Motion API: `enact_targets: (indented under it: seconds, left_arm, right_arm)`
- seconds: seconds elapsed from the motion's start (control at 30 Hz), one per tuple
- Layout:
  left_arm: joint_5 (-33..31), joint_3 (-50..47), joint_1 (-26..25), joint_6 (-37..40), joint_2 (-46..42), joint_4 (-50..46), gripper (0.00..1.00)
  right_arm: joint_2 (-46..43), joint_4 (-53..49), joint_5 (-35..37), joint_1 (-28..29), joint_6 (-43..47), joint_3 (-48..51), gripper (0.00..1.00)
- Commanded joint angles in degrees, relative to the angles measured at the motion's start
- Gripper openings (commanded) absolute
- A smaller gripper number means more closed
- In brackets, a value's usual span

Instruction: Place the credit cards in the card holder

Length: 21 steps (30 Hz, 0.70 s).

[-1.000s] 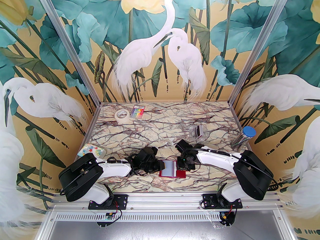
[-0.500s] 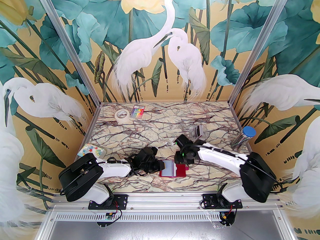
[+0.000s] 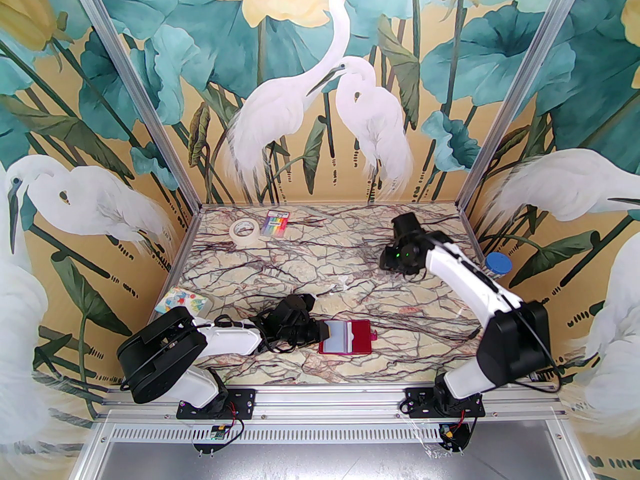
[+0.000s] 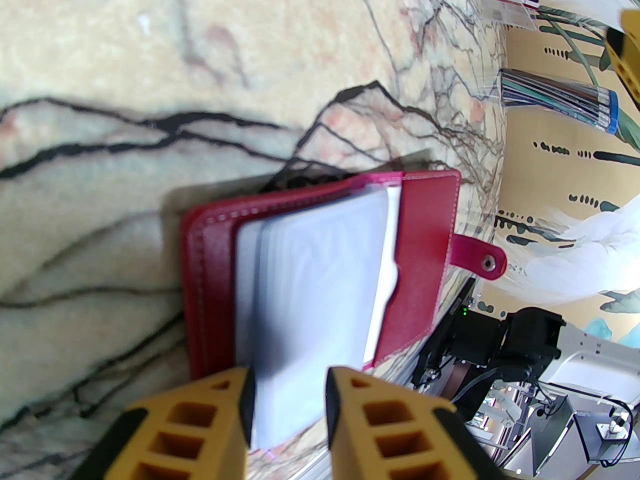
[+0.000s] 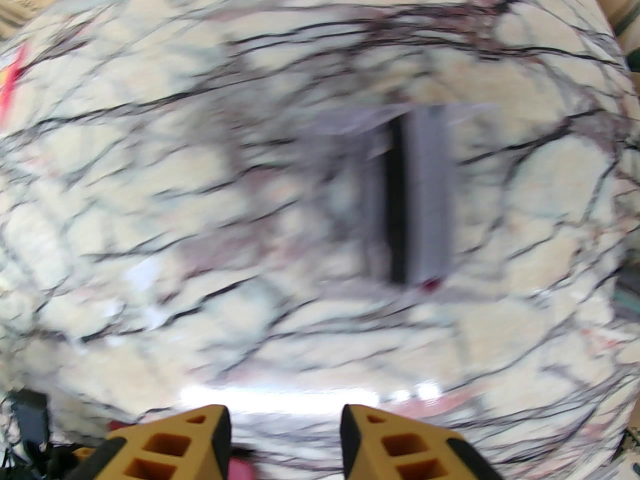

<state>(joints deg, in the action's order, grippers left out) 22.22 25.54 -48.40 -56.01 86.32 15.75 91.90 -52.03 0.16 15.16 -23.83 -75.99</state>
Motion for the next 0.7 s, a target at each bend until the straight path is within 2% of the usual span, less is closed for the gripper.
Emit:
enact_targets:
  seconds: [0.0, 0.2, 0.4, 0.67]
  left_arm:
    - [-1.6, -1.4, -0.4, -0.6, -0.1, -1.9, 0.31]
    - [-1.9, -1.8, -0.4, -0.6, -0.5, -1.8, 0.31]
    - [-2.0, -1.7, -0.4, -0.6, -0.5, -1.8, 0.31]
    - [-2.0, -1.6, -0.4, -0.6, -0.4, -1.8, 0.31]
  right_arm:
    - [4.0, -4.0, 3.0, -1.8, 5.9, -5.3, 0.47]
    - [10.8, -4.7, 3.7, -4.2, 7.3, -10.5, 0.58]
    - [17.9, -7.6, 5.6, -4.6, 8.5, -16.4, 0.58]
    - [21.2, -9.0, 6.9, -4.7, 9.2, -17.4, 0.58]
